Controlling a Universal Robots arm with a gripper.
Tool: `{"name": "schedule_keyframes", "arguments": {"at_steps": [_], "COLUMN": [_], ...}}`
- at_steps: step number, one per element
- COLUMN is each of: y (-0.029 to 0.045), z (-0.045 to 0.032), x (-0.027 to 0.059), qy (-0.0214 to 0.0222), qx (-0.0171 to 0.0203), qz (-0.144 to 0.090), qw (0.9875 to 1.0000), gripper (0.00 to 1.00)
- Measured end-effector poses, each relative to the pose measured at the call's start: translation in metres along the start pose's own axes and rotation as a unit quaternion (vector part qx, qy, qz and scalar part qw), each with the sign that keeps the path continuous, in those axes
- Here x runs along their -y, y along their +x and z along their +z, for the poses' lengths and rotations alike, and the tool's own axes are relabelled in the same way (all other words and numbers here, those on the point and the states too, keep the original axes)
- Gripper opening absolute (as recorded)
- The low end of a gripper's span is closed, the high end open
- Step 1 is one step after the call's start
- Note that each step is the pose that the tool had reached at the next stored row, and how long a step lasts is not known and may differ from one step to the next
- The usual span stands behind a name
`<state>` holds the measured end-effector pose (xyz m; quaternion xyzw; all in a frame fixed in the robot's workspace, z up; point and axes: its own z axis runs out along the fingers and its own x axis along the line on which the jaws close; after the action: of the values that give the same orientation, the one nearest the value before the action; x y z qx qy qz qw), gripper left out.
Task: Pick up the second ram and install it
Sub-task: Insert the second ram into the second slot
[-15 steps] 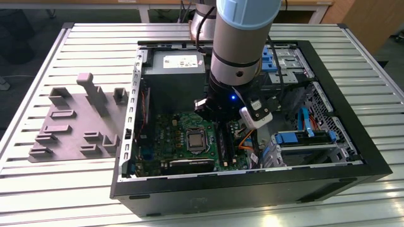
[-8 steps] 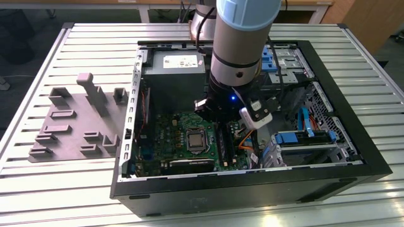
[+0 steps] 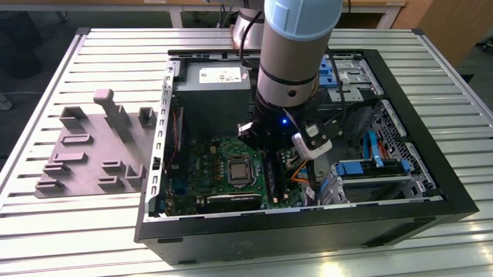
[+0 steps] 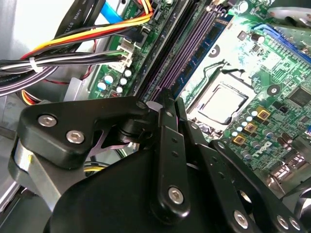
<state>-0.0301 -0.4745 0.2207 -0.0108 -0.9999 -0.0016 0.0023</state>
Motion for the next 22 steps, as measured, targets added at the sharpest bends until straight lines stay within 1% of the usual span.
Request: {"name": "schedule_keyframes", "arguments": {"at_steps": [10,22], "y": [-0.0008,-0.0016], "z": [0.0029,0.0022], "x": [0.0005,0.0006], "qy": [0.0,0.0], "qx": [0.0,0.0], "qz": [0.002,0.003], "qw": [1.0,1.0], "gripper": [0.14,0.14]}}
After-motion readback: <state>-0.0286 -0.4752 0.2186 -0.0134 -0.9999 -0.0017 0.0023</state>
